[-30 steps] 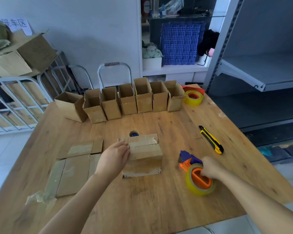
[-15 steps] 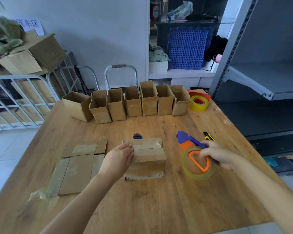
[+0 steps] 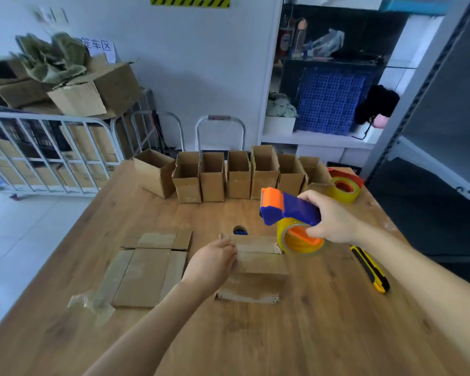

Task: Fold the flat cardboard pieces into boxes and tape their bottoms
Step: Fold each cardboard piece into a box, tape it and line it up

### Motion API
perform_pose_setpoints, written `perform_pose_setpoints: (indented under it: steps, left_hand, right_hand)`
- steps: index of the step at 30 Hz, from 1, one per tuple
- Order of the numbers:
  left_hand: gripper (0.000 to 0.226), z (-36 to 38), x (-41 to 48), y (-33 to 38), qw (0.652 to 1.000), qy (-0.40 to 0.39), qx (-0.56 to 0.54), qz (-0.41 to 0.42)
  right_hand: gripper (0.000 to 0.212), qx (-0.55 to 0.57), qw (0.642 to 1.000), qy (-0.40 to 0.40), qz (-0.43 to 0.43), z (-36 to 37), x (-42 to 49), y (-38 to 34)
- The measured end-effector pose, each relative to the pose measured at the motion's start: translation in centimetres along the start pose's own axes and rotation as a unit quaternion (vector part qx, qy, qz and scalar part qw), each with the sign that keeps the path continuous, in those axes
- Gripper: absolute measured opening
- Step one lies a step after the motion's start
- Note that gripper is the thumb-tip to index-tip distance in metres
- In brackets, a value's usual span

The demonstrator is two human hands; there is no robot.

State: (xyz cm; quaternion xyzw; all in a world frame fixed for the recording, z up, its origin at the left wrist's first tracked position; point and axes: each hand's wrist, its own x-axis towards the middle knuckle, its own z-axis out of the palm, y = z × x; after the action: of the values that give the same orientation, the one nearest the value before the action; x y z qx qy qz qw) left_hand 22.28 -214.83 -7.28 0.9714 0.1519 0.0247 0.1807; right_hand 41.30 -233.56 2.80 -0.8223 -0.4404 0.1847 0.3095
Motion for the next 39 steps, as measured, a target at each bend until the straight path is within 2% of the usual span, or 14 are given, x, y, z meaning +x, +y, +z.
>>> perform_pose_setpoints:
  steps: [3,9,12,14,15,17,20,21,24,30,33,35,37,39]
  left_hand:
    - [0.047,0.3,0.2,-0.1,1.0,-0.005,0.015,-0.006]
    - [0.03,0.0,0.1,-0.5,0.996,0.06,-0.045,0.048]
    - [0.022,-1.0,0.4,-0.1,0.991,0.079,-0.108,0.007]
    - [0.021,-2.1,0.7,0.6,0.975,0.108,-0.185,-0.057]
    - [0.022,-2.7,0.9,1.1,0.957,0.118,-0.249,-0.093]
    - [0.028,-3.9,1.5,2.1,0.895,0.123,-0.401,-0.153]
    - [0.039,-5.6,2.4,3.3,0.797,0.066,-0.547,-0.248]
    - [0.042,-5.9,2.6,3.5,0.778,0.038,-0.571,-0.258]
    - [0.039,-6.2,2.6,3.9,0.754,-0.031,-0.61,-0.24]
    - [0.03,-6.3,2.5,3.8,0.68,-0.038,-0.684,-0.262]
    - [0.021,-6.4,2.3,3.5,0.665,-0.056,-0.705,-0.241]
    - [0.017,-6.5,2.3,3.5,0.668,-0.06,-0.704,-0.236]
    - [0.013,-6.5,2.3,3.7,0.698,-0.052,-0.671,-0.245]
    - [0.012,-6.4,2.5,3.6,0.756,-0.026,-0.601,-0.258]
  right_hand:
    - [0.054,-0.016,1.0,-0.019,-0.015,0.7,0.9,-0.5]
    - [0.06,-0.063,0.996,-0.061,-0.026,1.7,1.6,-0.2]
    - [0.061,-0.064,0.996,-0.062,-0.026,1.6,1.5,-0.2]
    - [0.062,-0.063,0.996,-0.066,-0.023,1.5,1.5,-0.2]
    - [0.062,-0.063,0.995,-0.068,-0.023,1.5,1.5,-0.3]
    - [0.063,-0.065,0.995,-0.069,-0.025,1.5,1.4,-0.2]
    - [0.064,-0.07,0.994,-0.074,-0.029,1.5,1.4,-0.3]
    - [0.064,-0.071,0.994,-0.076,-0.03,1.6,1.4,-0.3]
    - [0.063,-0.075,0.993,-0.079,-0.034,1.6,1.3,-0.6]
    - [0.065,-0.069,0.994,-0.08,-0.038,1.5,1.4,-0.2]
    - [0.066,-0.07,0.994,-0.078,-0.044,1.6,1.3,0.0]
    - [0.066,-0.072,0.993,-0.077,-0.047,1.6,1.2,0.1]
    - [0.066,-0.075,0.993,-0.076,-0.049,1.6,1.2,0.0]
    - [0.065,-0.089,0.992,-0.08,-0.051,1.5,1.1,-0.3]
